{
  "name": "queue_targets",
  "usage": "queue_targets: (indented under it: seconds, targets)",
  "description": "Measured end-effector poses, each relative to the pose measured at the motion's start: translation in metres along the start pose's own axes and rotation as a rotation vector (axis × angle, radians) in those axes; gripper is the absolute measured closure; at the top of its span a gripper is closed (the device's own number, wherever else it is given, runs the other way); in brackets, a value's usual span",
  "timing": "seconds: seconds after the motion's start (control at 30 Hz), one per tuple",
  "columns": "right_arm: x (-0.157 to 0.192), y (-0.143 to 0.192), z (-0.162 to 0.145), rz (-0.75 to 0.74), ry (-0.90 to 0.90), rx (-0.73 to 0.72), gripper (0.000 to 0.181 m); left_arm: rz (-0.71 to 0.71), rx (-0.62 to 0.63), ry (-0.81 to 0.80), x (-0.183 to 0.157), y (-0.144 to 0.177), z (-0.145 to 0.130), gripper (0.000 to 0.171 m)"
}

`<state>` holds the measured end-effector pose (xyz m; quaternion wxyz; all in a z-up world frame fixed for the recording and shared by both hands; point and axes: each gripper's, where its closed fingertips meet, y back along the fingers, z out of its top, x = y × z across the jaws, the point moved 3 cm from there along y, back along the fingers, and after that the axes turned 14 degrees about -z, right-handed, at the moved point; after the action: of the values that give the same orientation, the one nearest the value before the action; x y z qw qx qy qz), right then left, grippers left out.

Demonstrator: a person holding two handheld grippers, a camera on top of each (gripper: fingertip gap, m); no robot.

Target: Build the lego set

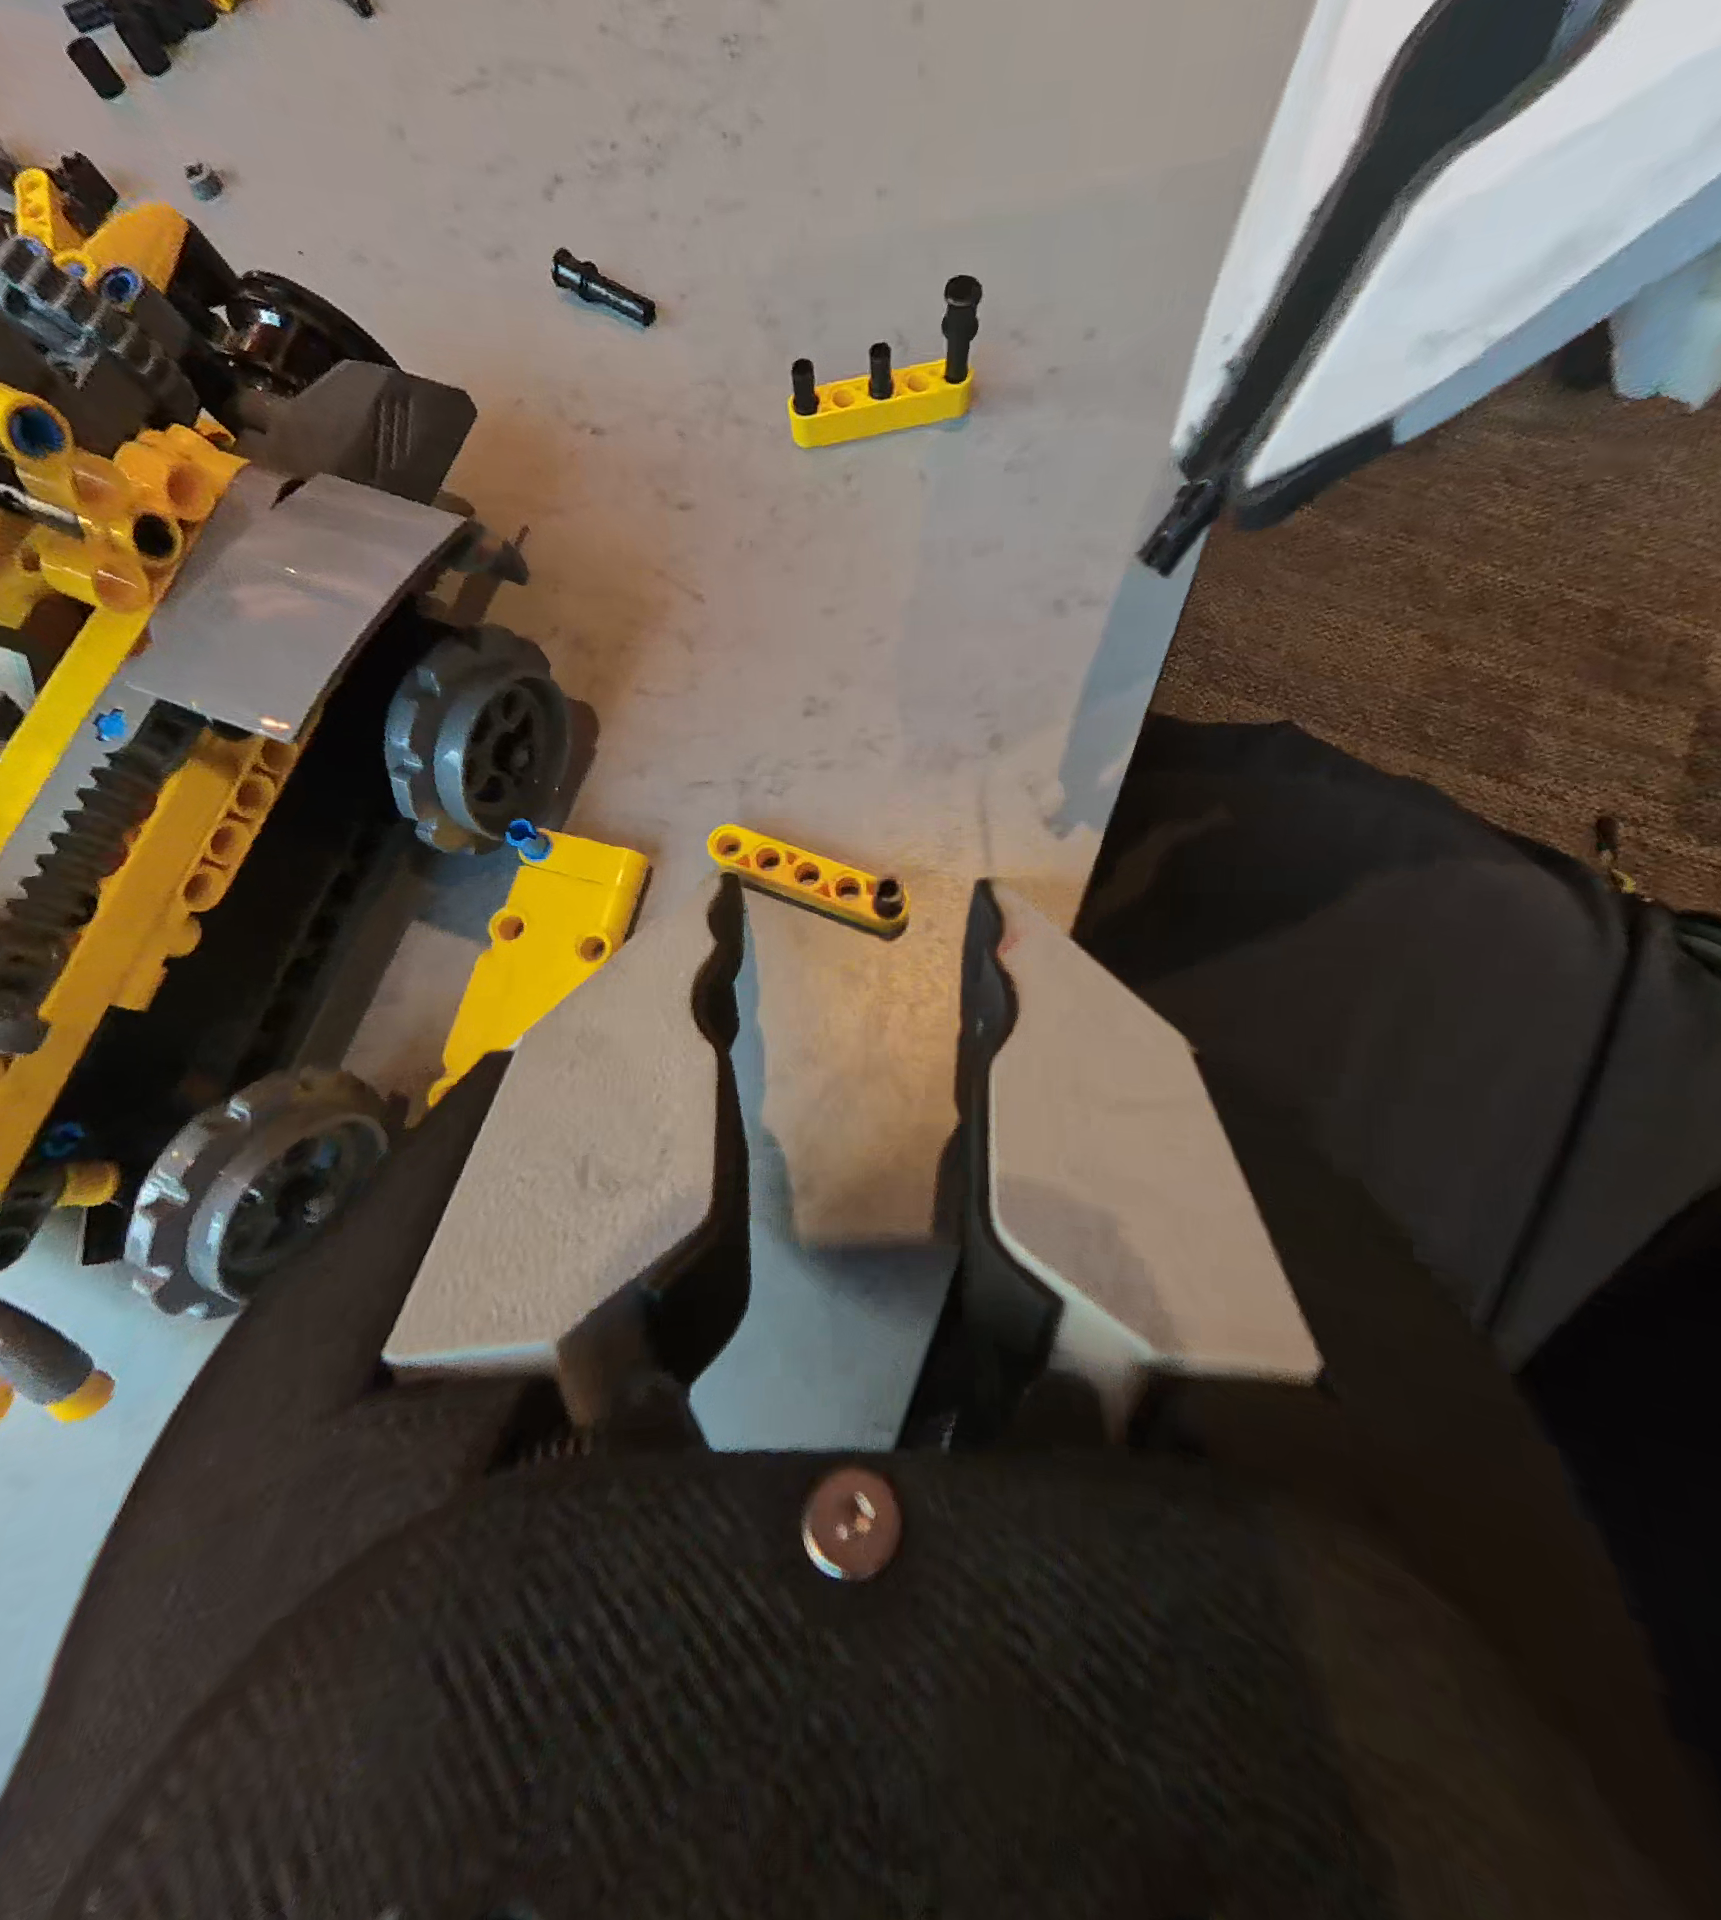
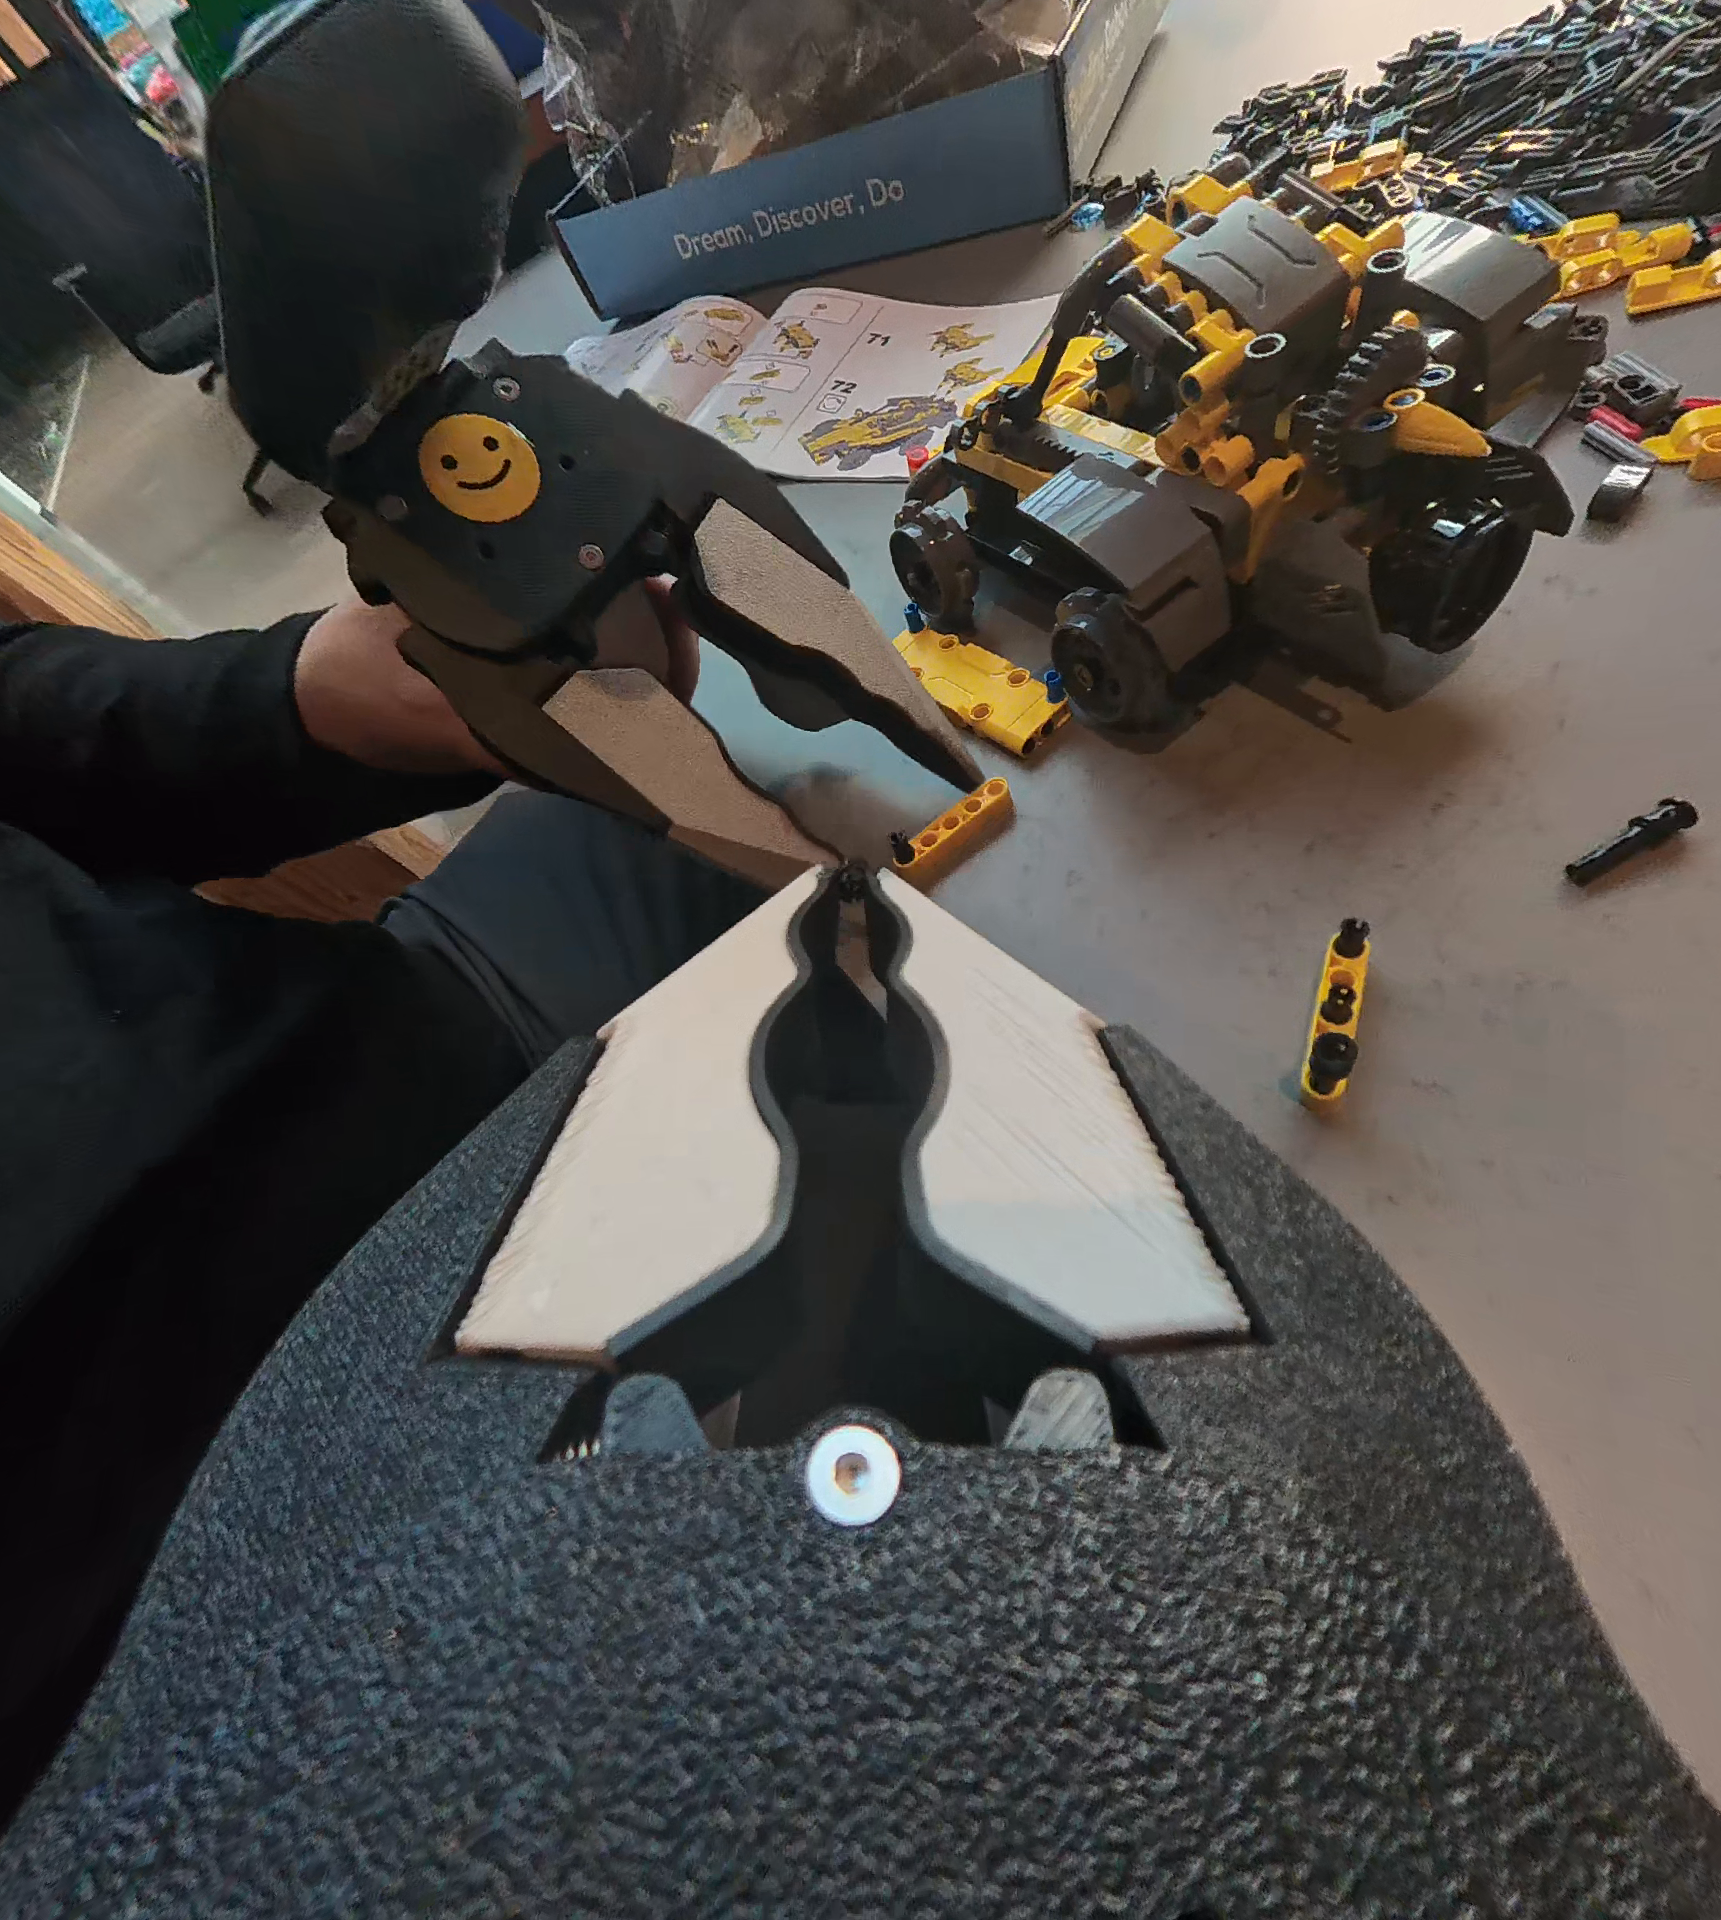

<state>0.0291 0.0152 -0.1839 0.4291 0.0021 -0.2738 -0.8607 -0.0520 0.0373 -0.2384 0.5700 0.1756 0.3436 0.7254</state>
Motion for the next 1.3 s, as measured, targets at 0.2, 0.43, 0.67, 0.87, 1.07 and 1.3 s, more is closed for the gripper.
queue_targets:
  seconds: [0.2,0.43,0.67,0.87,1.07,1.3]
  targets:
    - [0.005,-0.001,-0.003,0.019,0.012,0.012,0.176,-0.046,0.054,-0.089,0.010,0.008,-0.005,0.157]
    - [0.011,-0.006,-0.007,0.027,0.049,0.041,0.176,-0.062,0.068,-0.095,0.020,0.022,-0.014,0.148]
    - [0.012,-0.011,-0.007,0.028,0.055,0.046,0.176,-0.094,0.030,-0.054,0.017,0.009,-0.006,0.148]
    - [0.013,-0.015,-0.012,-0.022,0.085,0.077,0.177,-0.168,0.052,-0.185,0.007,0.006,-0.006,0.167]
    - [0.021,-0.029,-0.014,-0.128,0.338,0.164,0.177,-0.251,0.076,-0.422,-0.002,0.014,-0.014,0.167]
    - [0.021,-0.055,-0.014,-0.149,0.506,0.334,0.177,-0.308,0.031,-0.411,-0.003,0.011,-0.013,0.167]
